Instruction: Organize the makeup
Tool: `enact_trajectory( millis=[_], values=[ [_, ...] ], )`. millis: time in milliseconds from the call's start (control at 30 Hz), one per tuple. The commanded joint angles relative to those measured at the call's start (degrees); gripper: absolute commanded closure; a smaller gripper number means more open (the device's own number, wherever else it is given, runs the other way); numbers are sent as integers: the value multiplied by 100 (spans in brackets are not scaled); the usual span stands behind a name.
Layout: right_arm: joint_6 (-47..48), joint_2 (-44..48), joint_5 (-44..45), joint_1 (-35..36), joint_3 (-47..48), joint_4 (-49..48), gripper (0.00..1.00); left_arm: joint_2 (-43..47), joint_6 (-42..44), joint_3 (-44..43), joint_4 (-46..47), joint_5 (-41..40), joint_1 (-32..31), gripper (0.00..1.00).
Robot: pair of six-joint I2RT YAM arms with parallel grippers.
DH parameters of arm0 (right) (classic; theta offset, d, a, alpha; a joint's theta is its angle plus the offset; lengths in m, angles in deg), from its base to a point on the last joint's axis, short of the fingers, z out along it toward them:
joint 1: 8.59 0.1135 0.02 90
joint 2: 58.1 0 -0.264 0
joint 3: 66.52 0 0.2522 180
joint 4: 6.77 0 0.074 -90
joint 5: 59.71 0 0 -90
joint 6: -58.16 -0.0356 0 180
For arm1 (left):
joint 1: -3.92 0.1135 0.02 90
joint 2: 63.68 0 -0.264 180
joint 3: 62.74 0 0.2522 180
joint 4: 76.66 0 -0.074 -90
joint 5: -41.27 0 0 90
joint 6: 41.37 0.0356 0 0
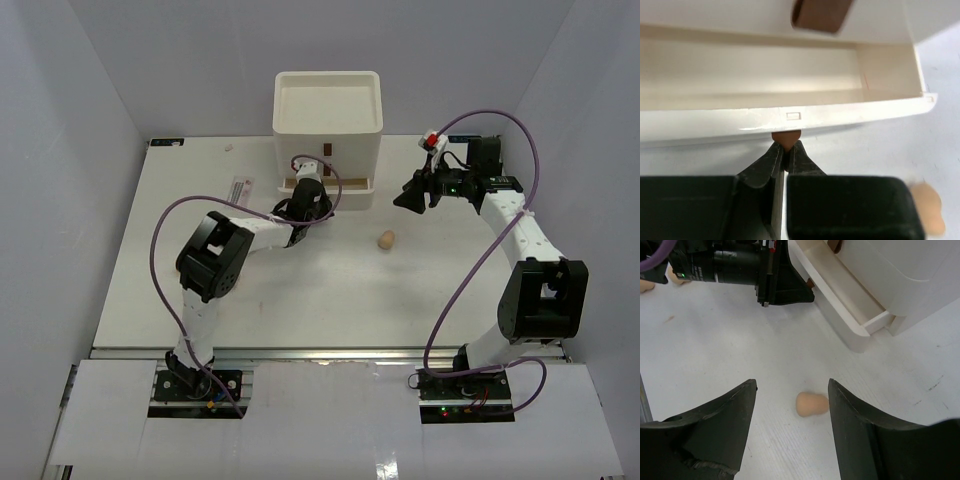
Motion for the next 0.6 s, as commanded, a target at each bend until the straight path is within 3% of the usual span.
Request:
enact_trajectory(
  millis=[0,33,133,233,367,433,567],
  values=[
    [1644,-92,-631,36,83,1042,33,1116,-27,907,129,406,-185,100],
    [2182,-116,-663,52,92,1376,30,1331,-97,1213,191,414,-236,100],
    [3692,-97,-663,148,-38,2169,6,1722,-263,1797,284,497,-341,99],
    [5728,-98,-447,258,-141,3226,10,1866,-373,1996,294,578,-356,94],
    [7422,-269,-180,277,-198,4029,10,1937,-364,1918,104,809,-356,57],
    [8100,-354,-9,277,-236,4238,10,2029,-395,1911,-33,819,-356,45],
    [8346,-628,367,350,-245,4050,5,2408,-422,1978,-255,828,-354,20]
  ],
)
